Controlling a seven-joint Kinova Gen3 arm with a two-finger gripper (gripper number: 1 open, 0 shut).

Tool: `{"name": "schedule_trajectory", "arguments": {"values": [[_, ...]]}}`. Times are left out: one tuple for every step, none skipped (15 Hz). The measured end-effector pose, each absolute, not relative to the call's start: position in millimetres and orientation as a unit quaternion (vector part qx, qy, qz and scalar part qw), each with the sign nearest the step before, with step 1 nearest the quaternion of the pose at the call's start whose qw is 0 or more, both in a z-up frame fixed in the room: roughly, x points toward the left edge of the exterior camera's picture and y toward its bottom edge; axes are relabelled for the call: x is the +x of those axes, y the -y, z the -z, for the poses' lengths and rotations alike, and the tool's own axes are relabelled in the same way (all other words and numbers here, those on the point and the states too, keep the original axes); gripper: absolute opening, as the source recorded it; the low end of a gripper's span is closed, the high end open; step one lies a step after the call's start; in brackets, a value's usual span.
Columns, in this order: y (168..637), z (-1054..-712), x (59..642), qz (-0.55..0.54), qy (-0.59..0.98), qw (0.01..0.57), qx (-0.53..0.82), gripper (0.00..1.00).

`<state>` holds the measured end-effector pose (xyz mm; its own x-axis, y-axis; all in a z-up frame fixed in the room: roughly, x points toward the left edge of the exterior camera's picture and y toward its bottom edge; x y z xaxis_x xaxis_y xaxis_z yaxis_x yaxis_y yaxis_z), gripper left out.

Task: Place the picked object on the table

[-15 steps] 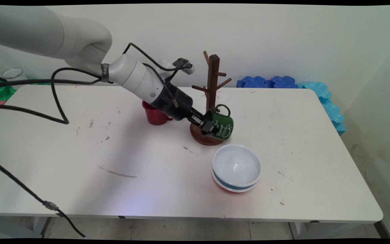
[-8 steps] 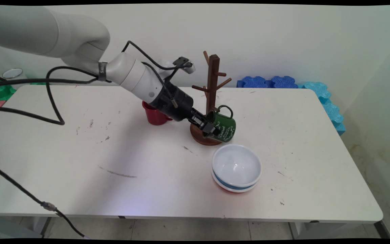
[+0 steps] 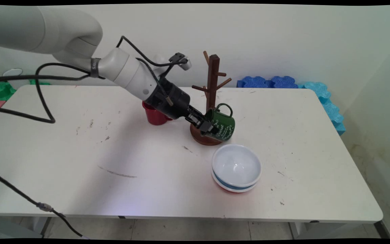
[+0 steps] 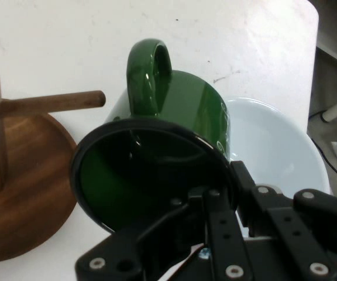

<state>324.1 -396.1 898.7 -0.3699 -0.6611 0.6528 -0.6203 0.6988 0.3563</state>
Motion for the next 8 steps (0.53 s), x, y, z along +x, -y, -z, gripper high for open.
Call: {"name": "schedule_trajectory", "arguments": {"values": [[395,-900,326,0.024,0.828,0.407,0.385,0.00],[392,-902,328,0.023,0.830,0.407,0.382,0.00],[391,-904,331,0.022,0.831,0.406,0.379,0.00],[389,-905,332,0.021,0.832,0.406,0.377,0.00],[387,-906,335,0.019,0.834,0.406,0.374,0.00],[385,-908,338,0.017,0.835,0.406,0.370,0.00],[383,-911,342,0.014,0.837,0.405,0.367,0.00],[381,-913,345,0.010,0.839,0.405,0.363,0.00]]}}
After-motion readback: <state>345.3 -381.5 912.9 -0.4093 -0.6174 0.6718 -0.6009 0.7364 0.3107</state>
